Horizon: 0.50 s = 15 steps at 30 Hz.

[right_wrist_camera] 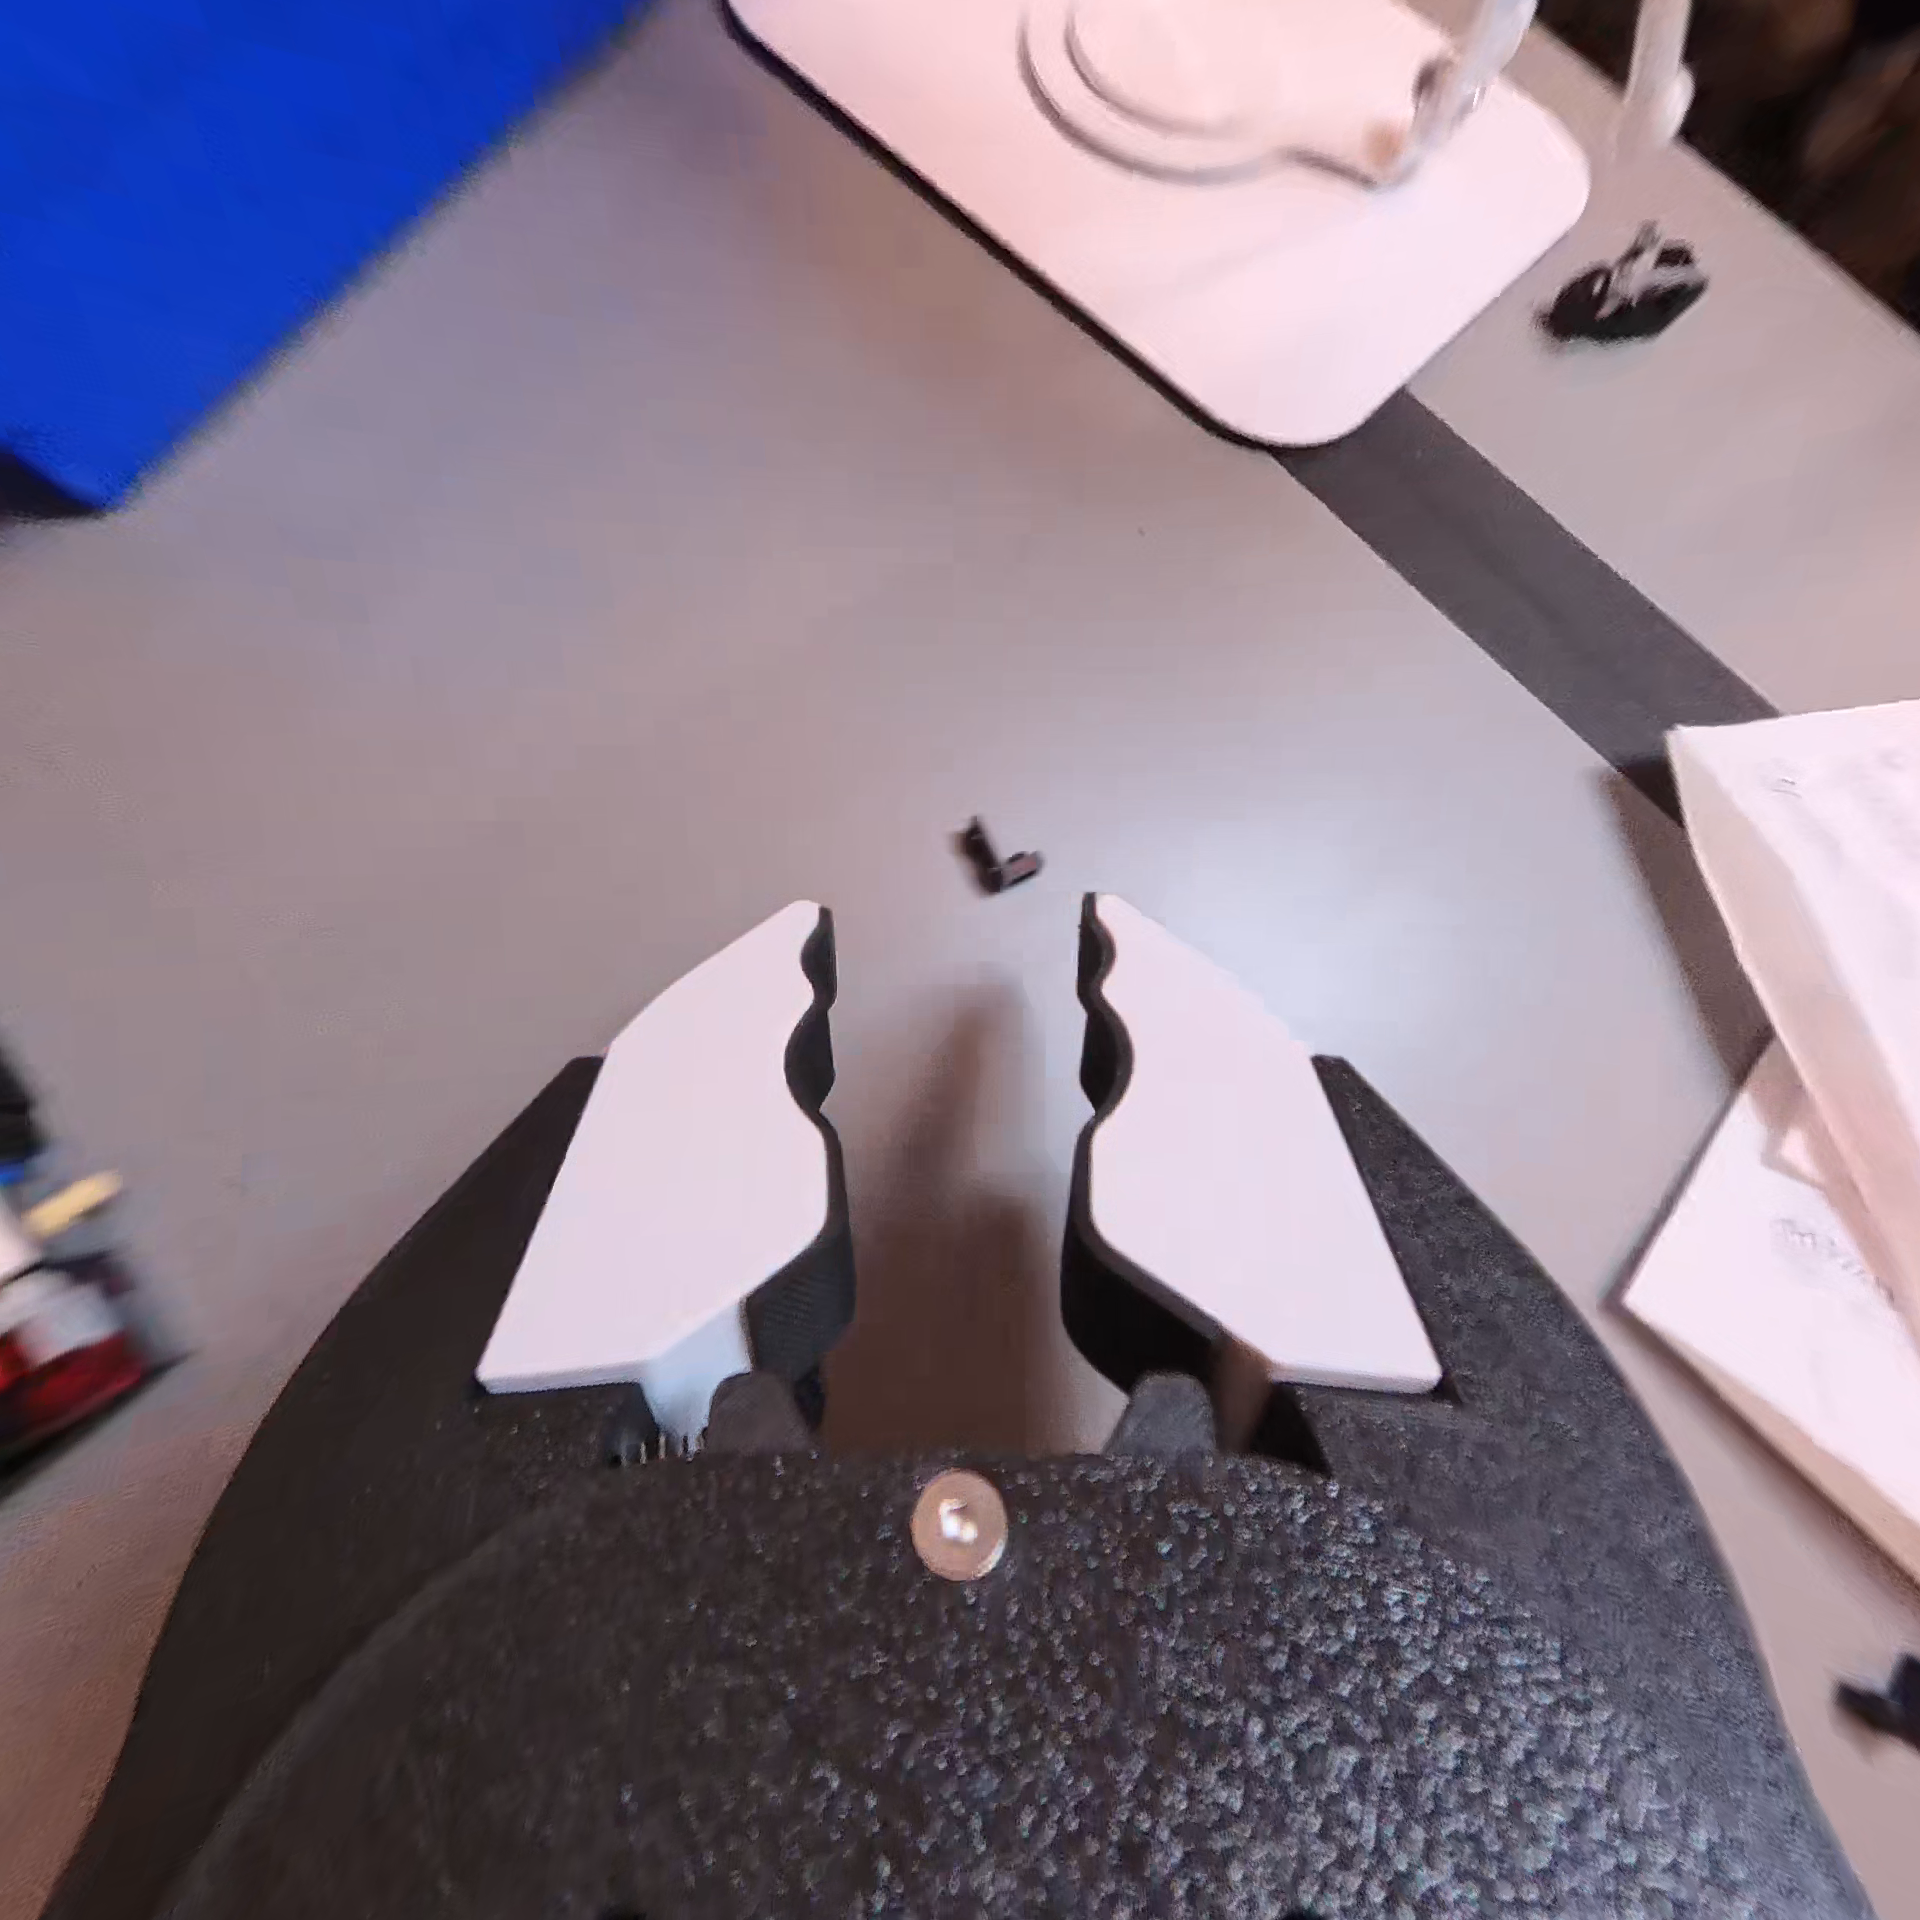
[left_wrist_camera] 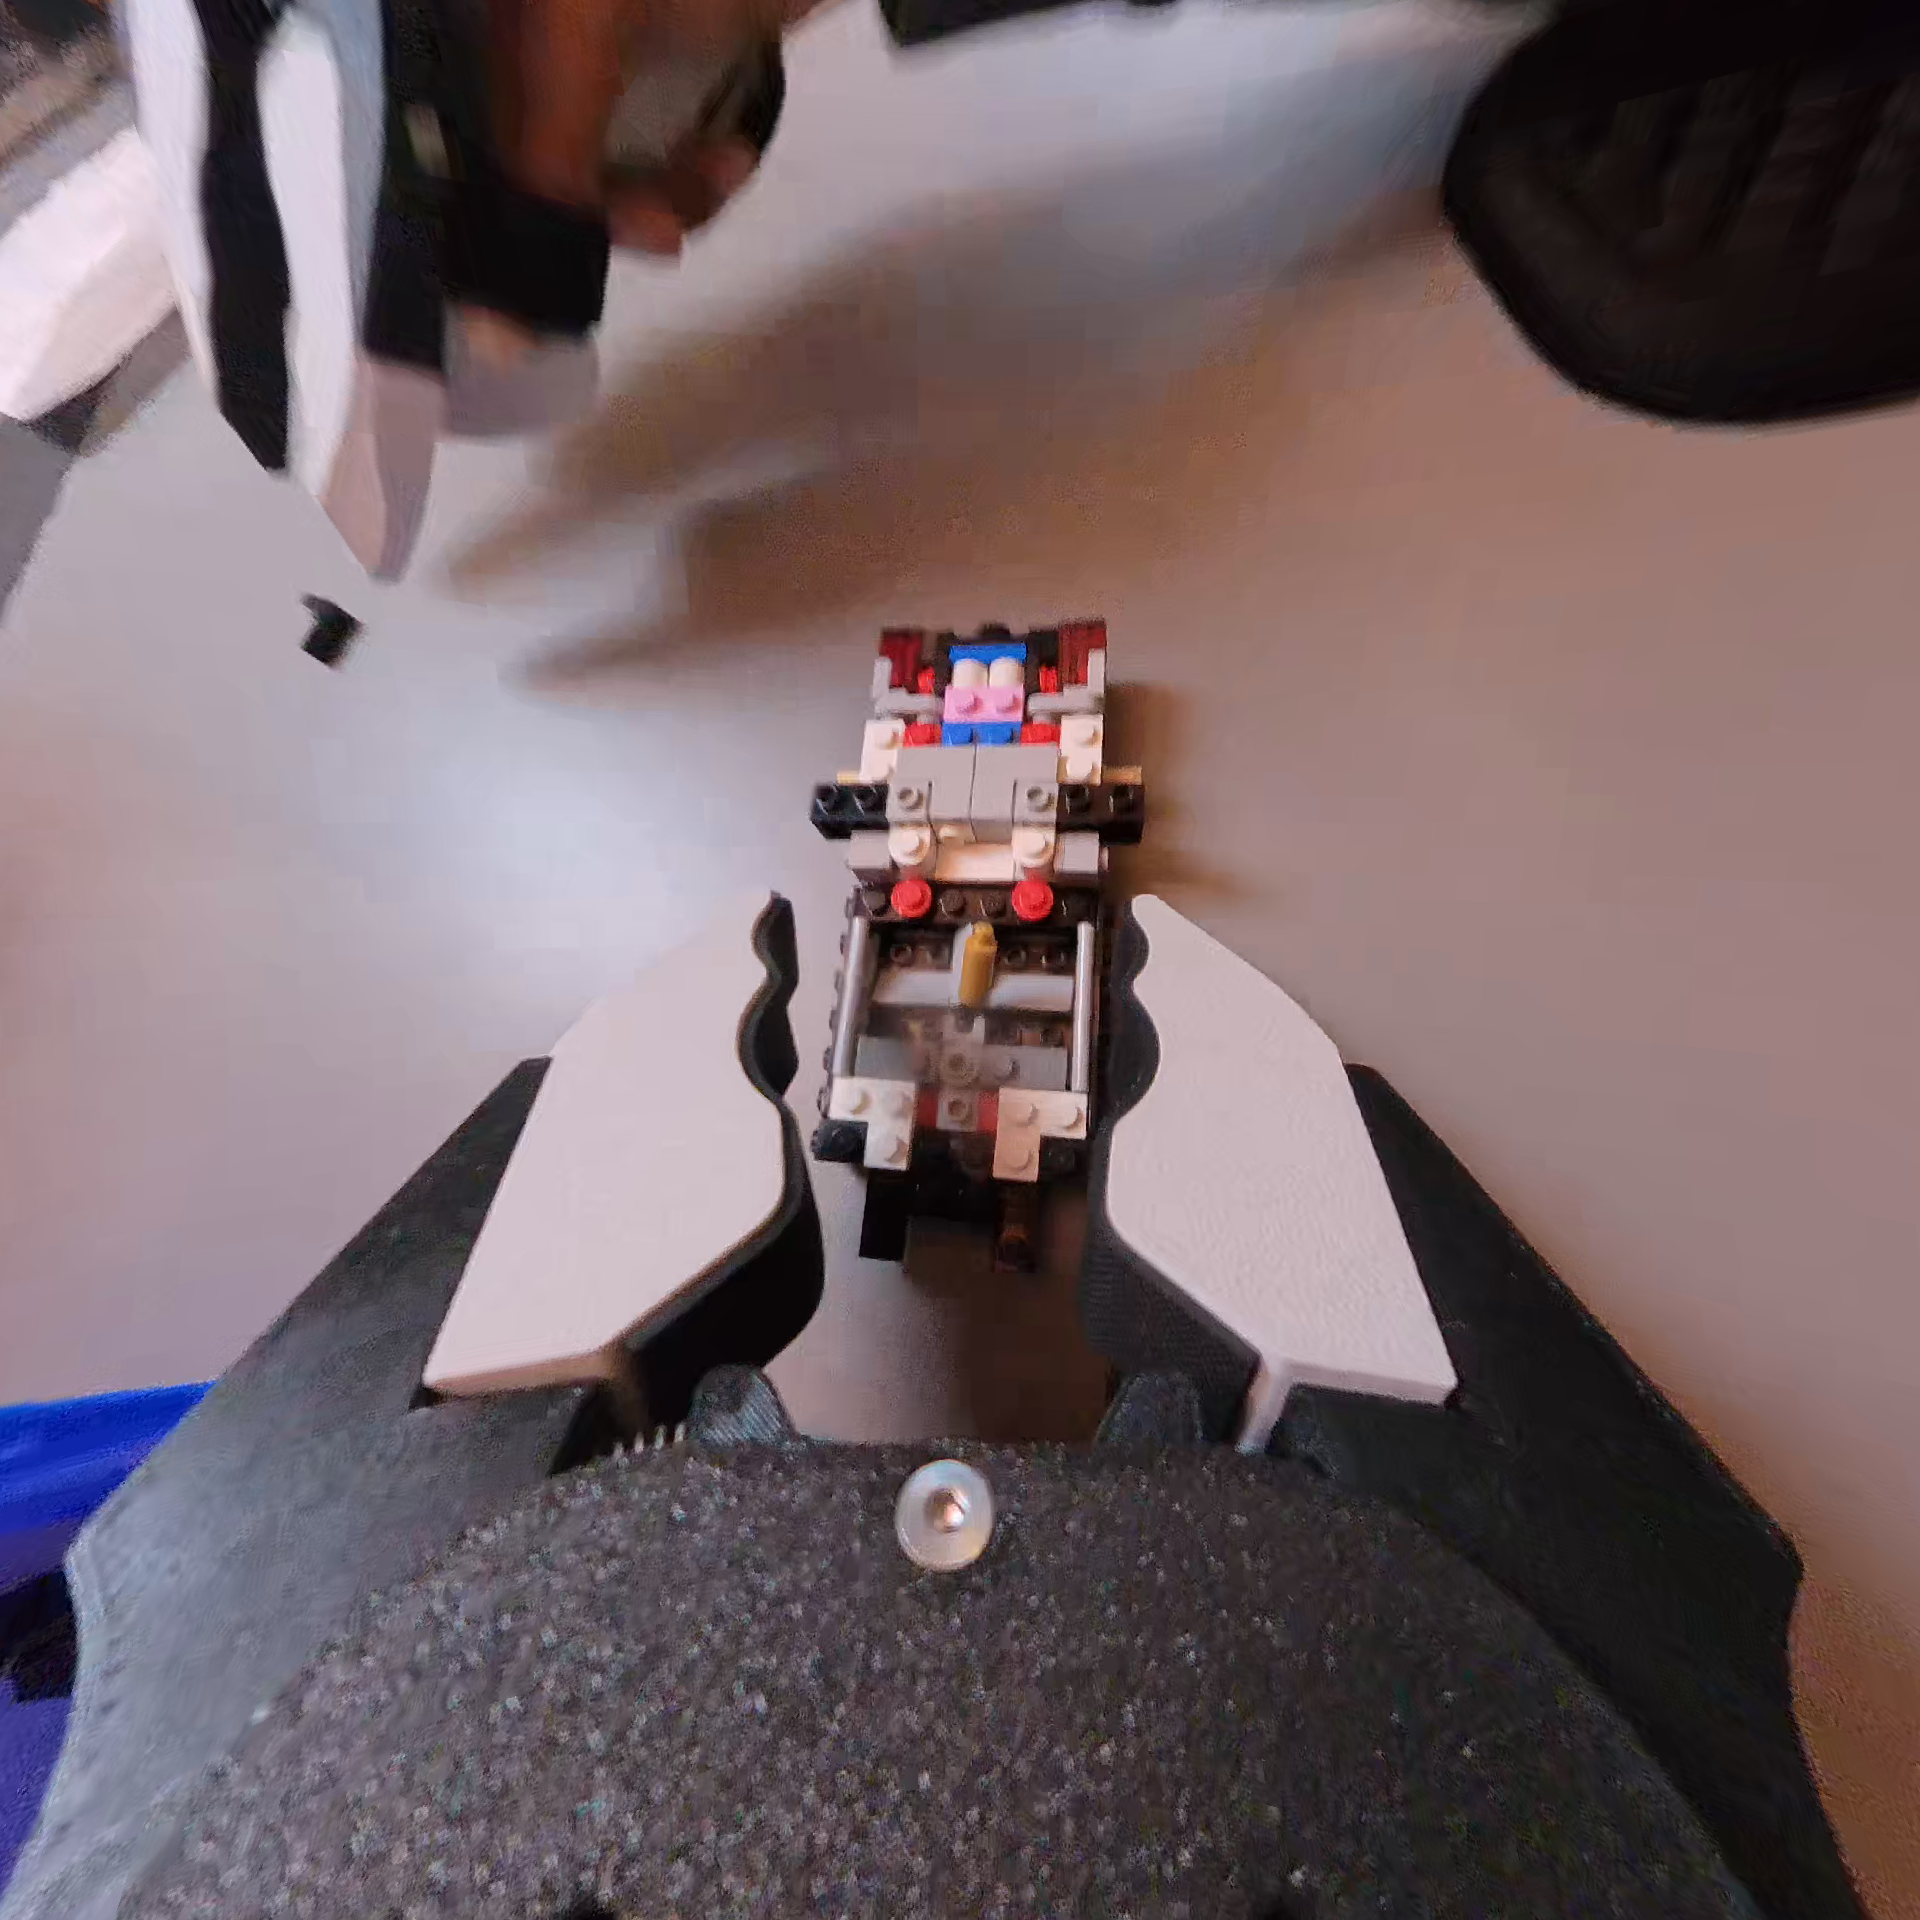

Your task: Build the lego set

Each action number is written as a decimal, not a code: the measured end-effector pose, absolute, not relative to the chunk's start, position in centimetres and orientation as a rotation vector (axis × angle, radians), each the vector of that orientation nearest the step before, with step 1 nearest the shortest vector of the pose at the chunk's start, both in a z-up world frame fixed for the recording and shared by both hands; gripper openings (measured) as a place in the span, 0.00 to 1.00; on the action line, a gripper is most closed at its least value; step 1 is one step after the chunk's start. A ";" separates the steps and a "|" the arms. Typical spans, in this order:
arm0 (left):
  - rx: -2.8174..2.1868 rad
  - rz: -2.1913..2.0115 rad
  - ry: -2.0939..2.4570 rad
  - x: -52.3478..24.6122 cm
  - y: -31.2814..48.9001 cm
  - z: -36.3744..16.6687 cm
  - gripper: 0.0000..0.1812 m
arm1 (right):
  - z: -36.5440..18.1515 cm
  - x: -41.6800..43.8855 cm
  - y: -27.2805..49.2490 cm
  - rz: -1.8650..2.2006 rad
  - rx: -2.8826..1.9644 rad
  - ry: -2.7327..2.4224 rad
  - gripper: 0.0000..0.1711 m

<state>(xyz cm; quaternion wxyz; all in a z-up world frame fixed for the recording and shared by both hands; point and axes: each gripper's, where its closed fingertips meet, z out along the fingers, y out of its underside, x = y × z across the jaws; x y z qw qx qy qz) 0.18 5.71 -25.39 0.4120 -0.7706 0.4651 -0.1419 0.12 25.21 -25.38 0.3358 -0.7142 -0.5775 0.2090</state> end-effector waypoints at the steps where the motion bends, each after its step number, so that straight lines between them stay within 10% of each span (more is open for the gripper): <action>1: -1.913 -0.365 1.128 0.1 5.9 -24.8 0.31 | -26.3 -0.3 25.9 0.527 -1.898 -1.526 0.26; 5: -1.846 -0.363 1.010 -0.7 6.8 -23.0 0.26 | -27.7 -1.4 26.6 0.525 -1.941 -1.585 0.08; 15: -1.616 -0.052 0.792 -4.1 9.5 -17.6 0.26 | -17.2 -4.2 11.0 1.502 -1.624 -1.567 0.07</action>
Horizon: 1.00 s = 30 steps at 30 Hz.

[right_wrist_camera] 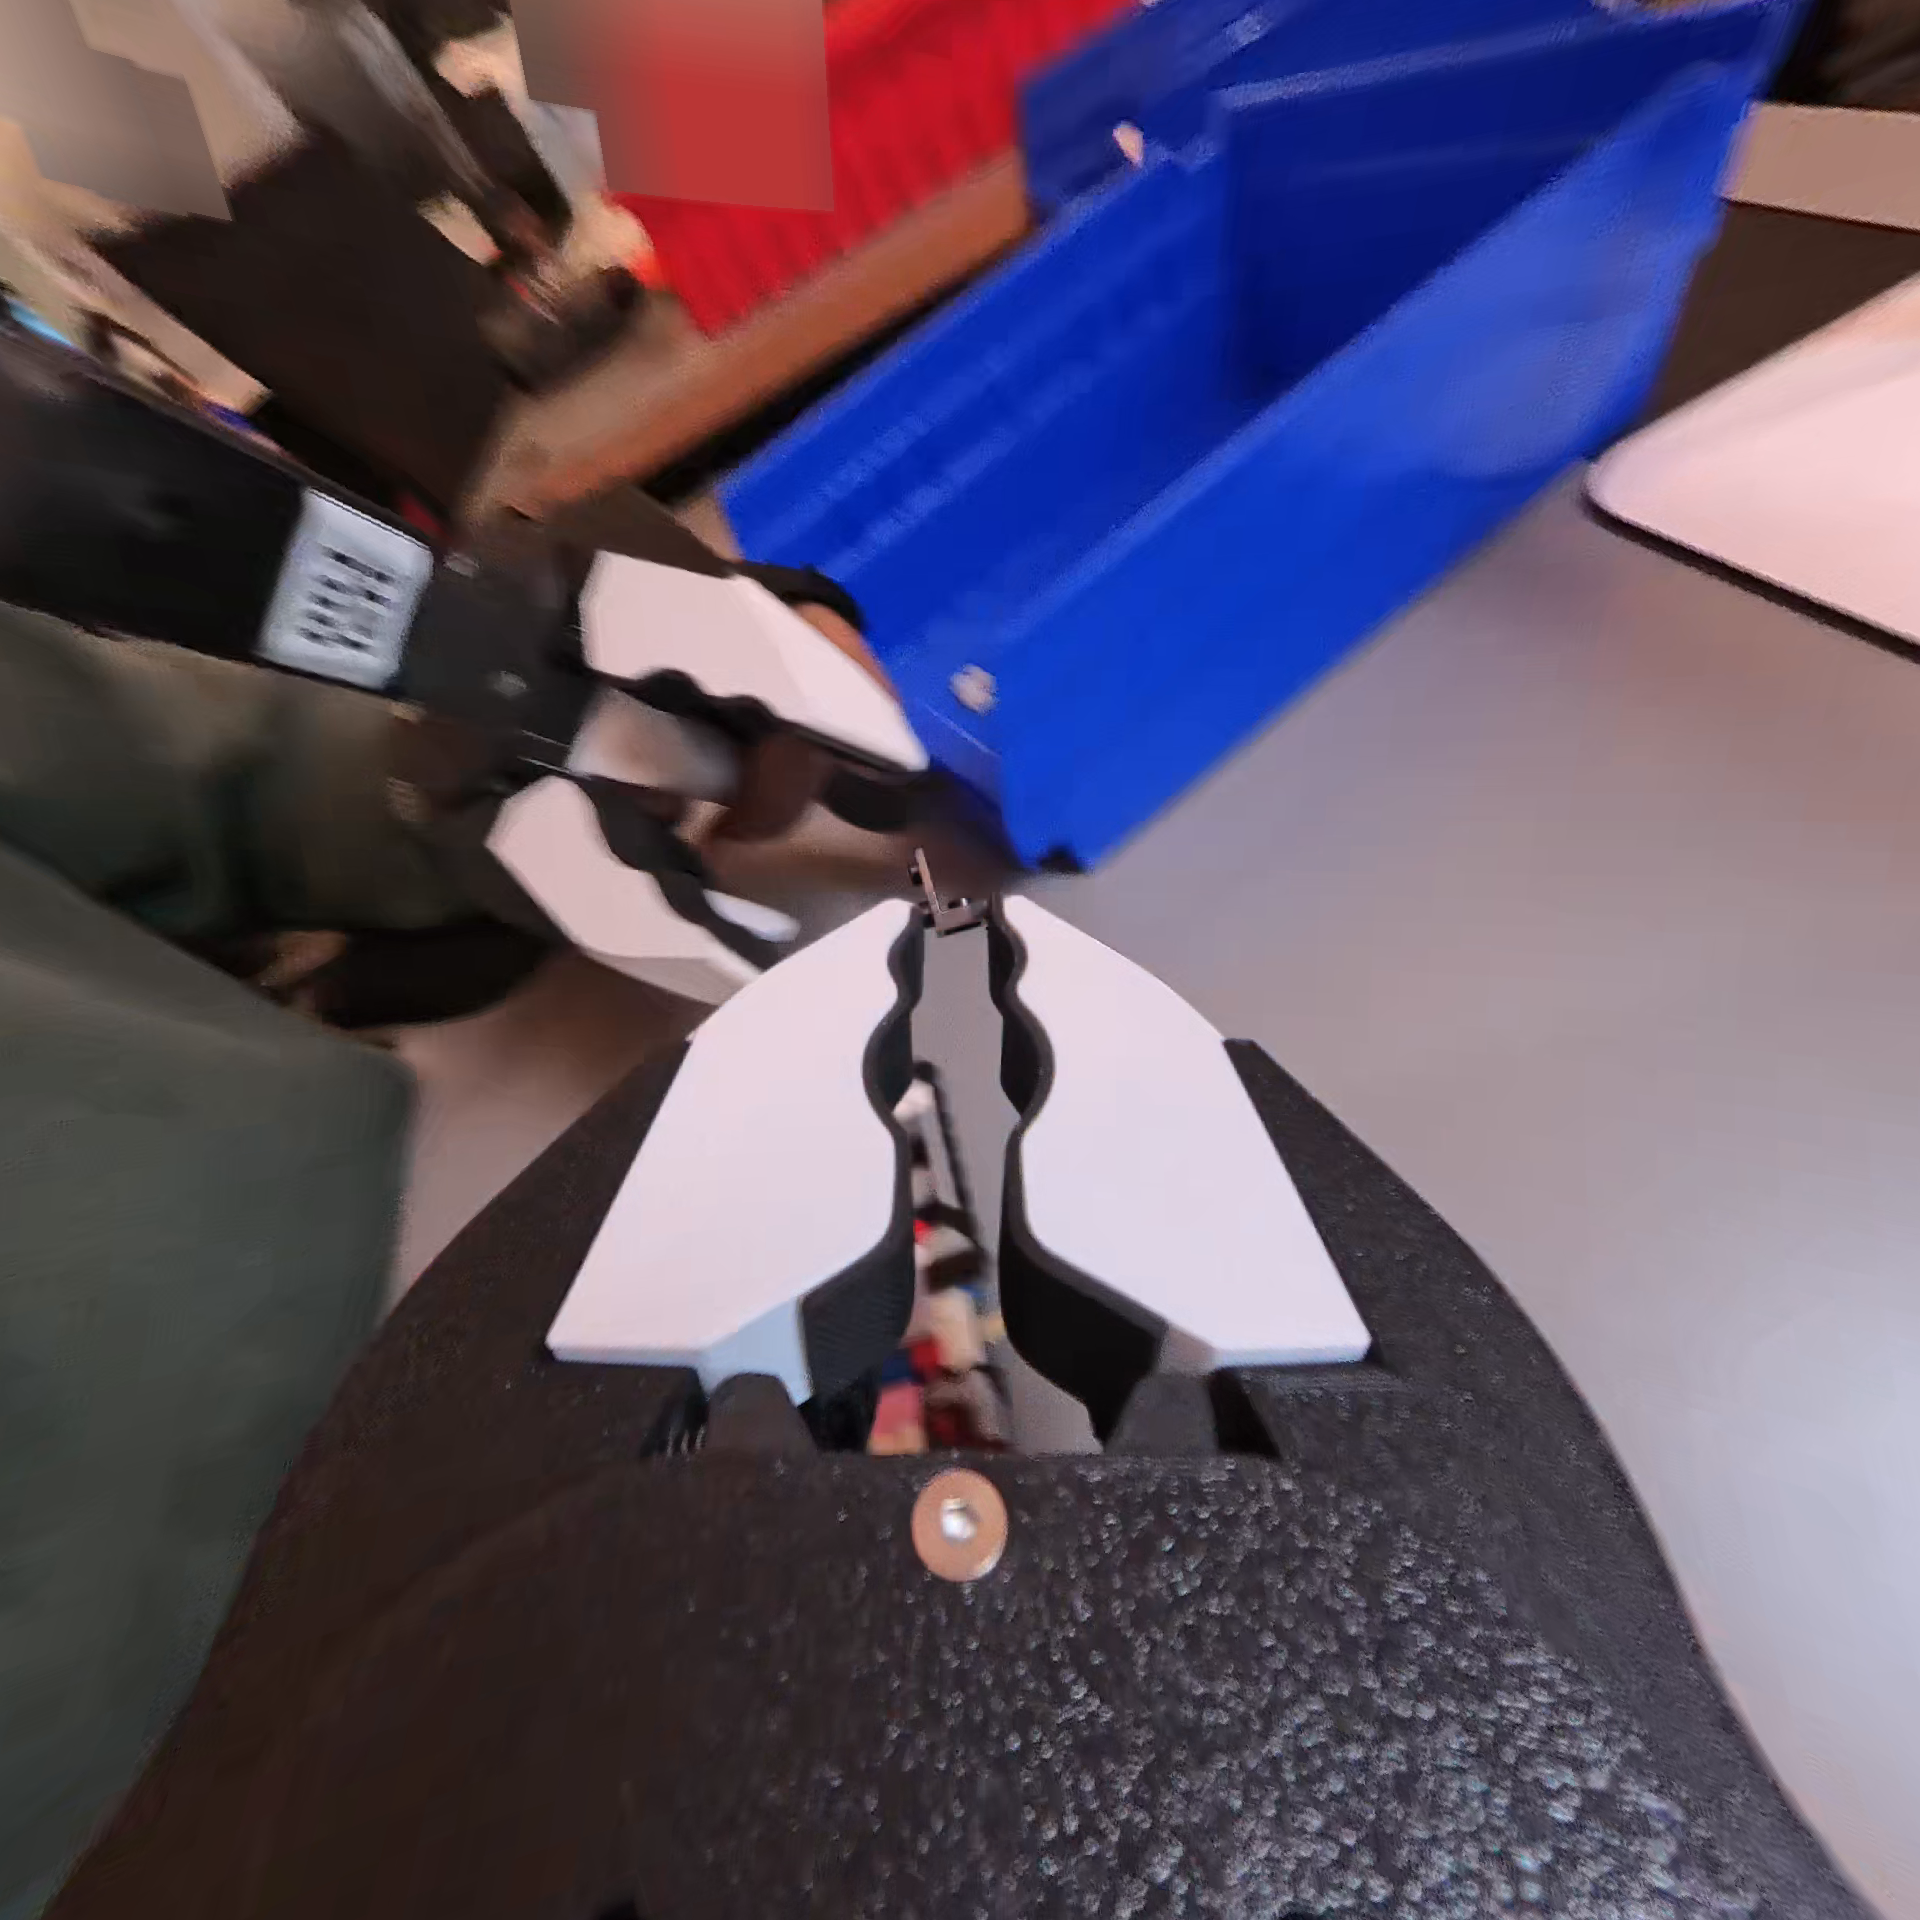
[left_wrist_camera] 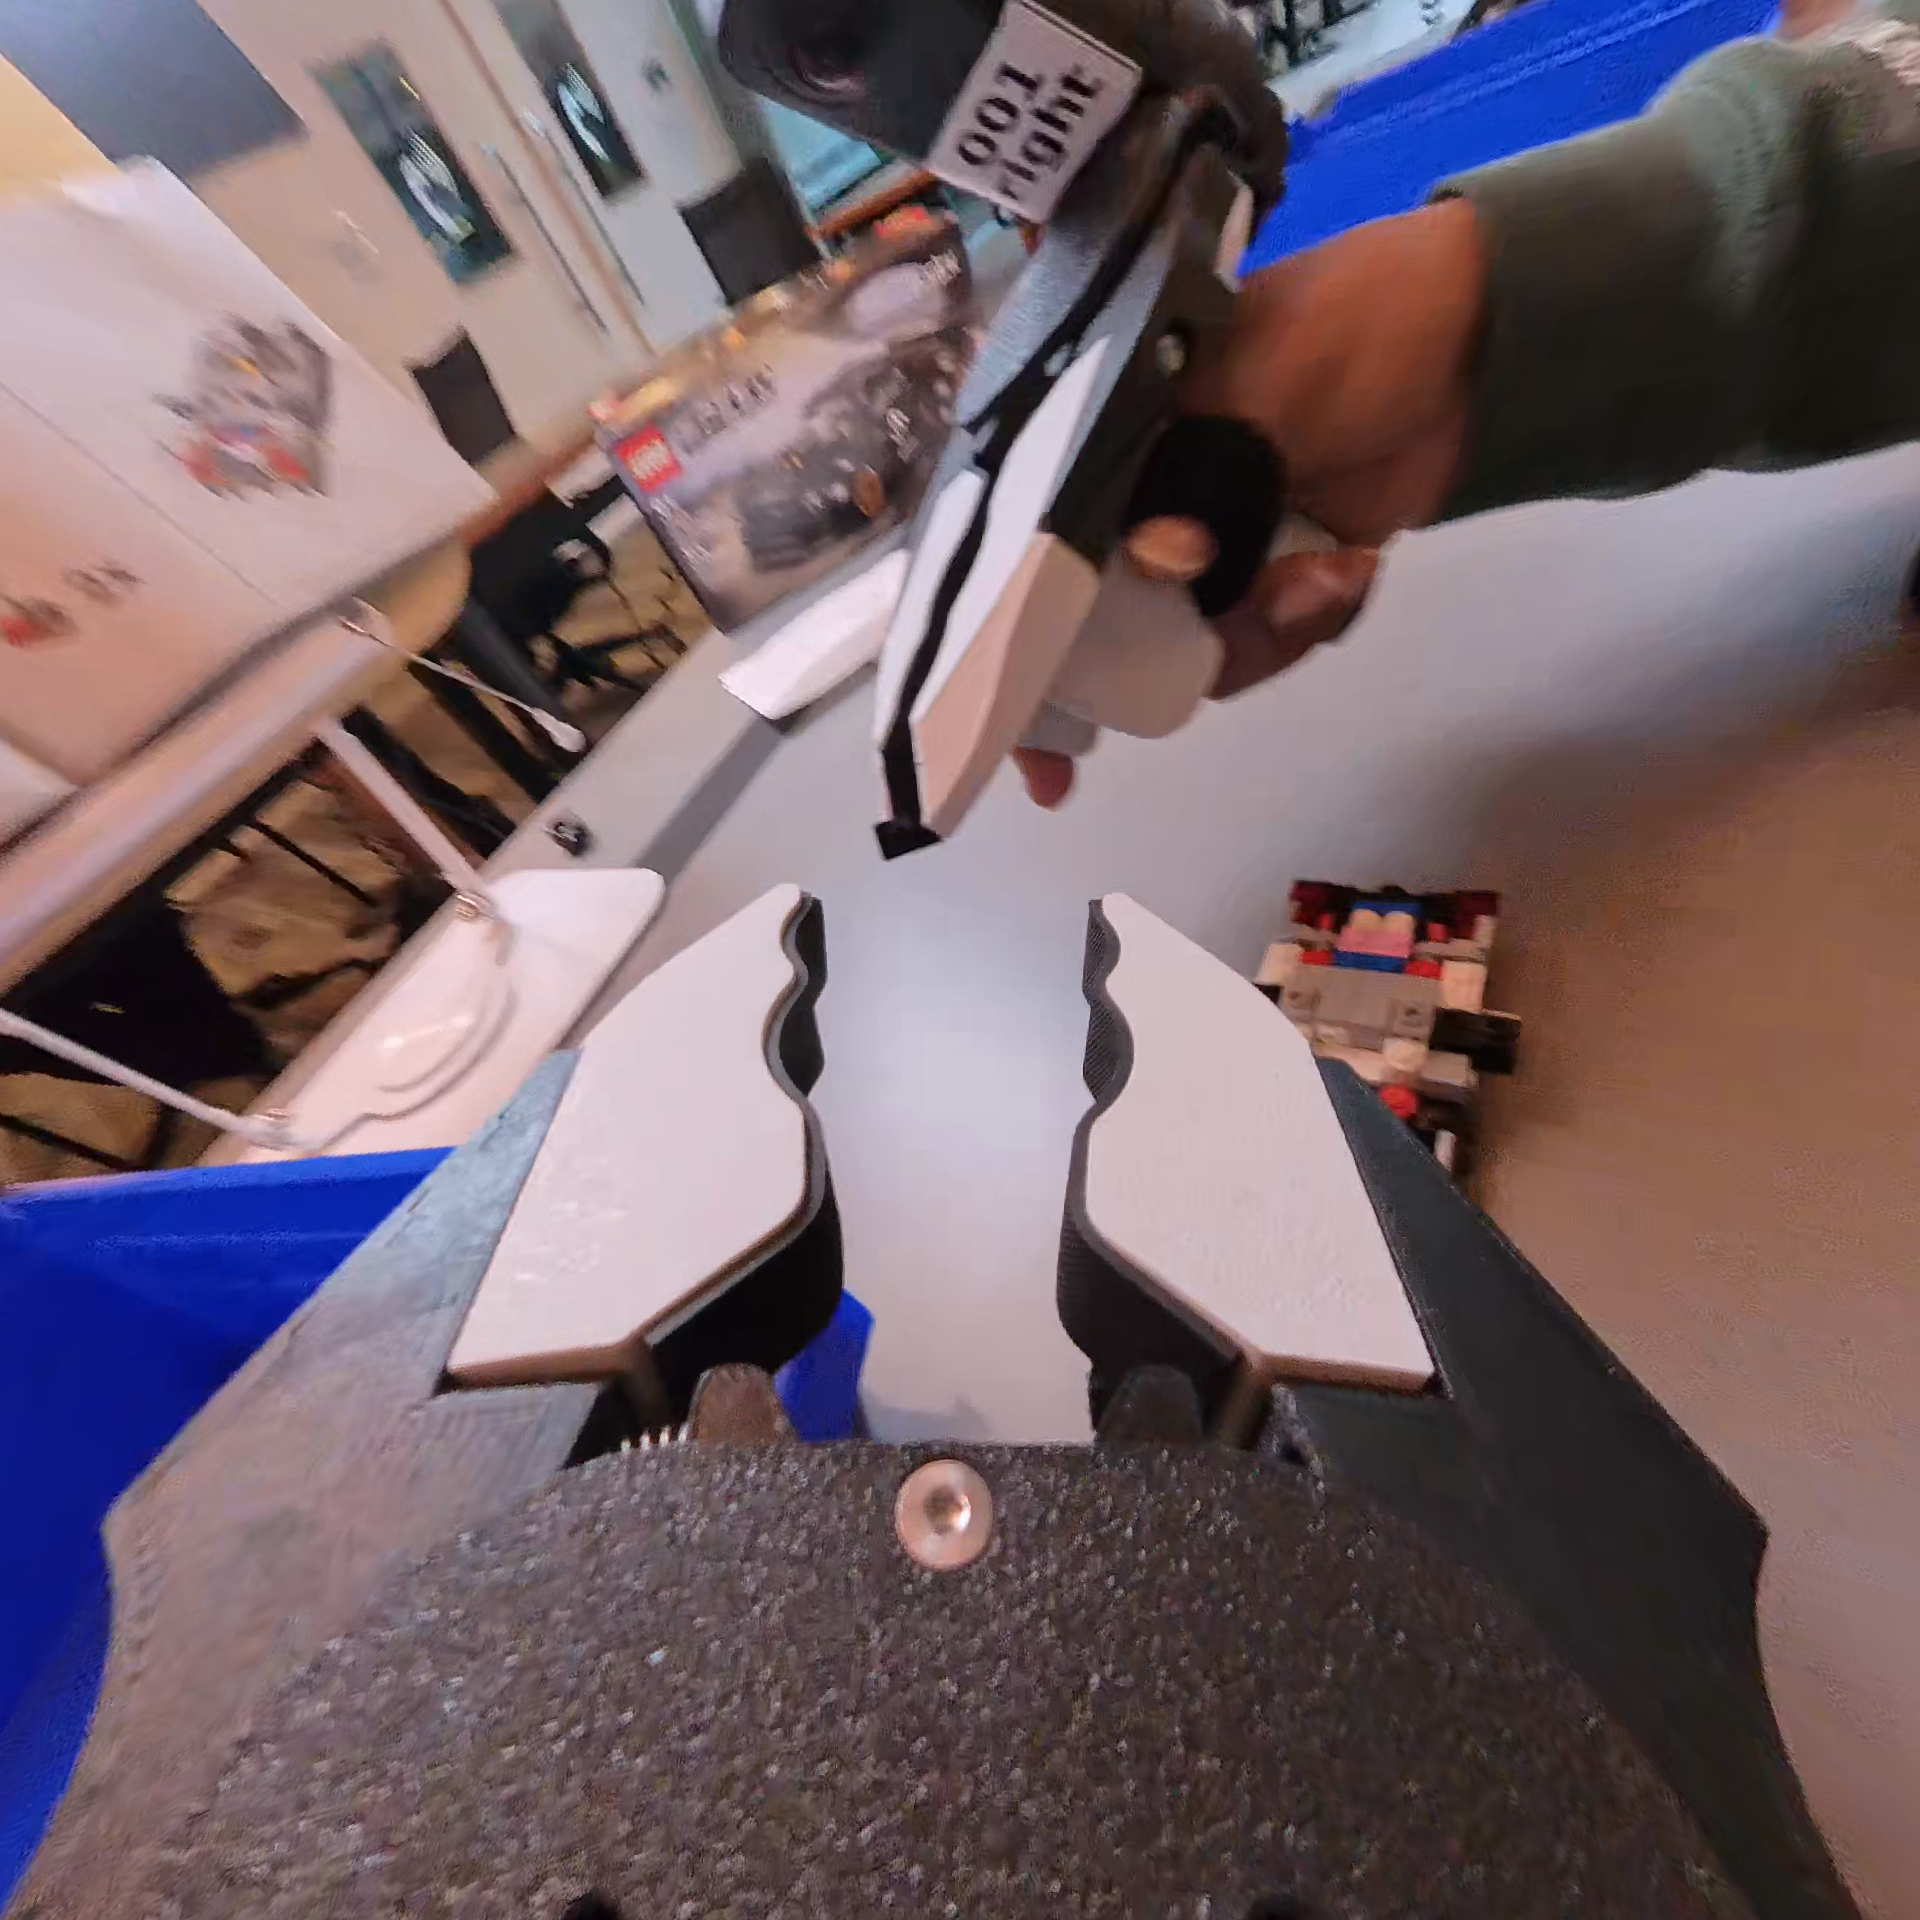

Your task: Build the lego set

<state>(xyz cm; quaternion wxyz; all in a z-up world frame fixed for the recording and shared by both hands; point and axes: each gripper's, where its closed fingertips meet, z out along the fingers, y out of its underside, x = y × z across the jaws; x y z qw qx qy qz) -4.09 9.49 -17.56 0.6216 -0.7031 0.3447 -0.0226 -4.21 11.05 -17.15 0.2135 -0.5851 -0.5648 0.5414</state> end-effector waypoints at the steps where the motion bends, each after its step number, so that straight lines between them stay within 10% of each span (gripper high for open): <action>1: -1.576 -0.019 0.782 -4.2 9.5 -16.8 0.26 | -16.4 -4.3 10.0 1.568 -1.605 -1.551 0.07; 17: -1.315 0.221 0.874 -3.8 7.5 -13.1 0.03 | -13.0 -4.2 7.8 1.995 -1.591 -1.359 0.12; 25: -1.785 0.393 0.350 -18.7 10.7 -14.2 0.04 | -14.4 0.2 11.9 1.683 -1.630 -1.273 0.13; 30: -2.054 0.259 0.252 -20.9 10.7 -18.6 0.35 | -17.4 3.0 11.5 1.455 -1.659 -1.362 0.18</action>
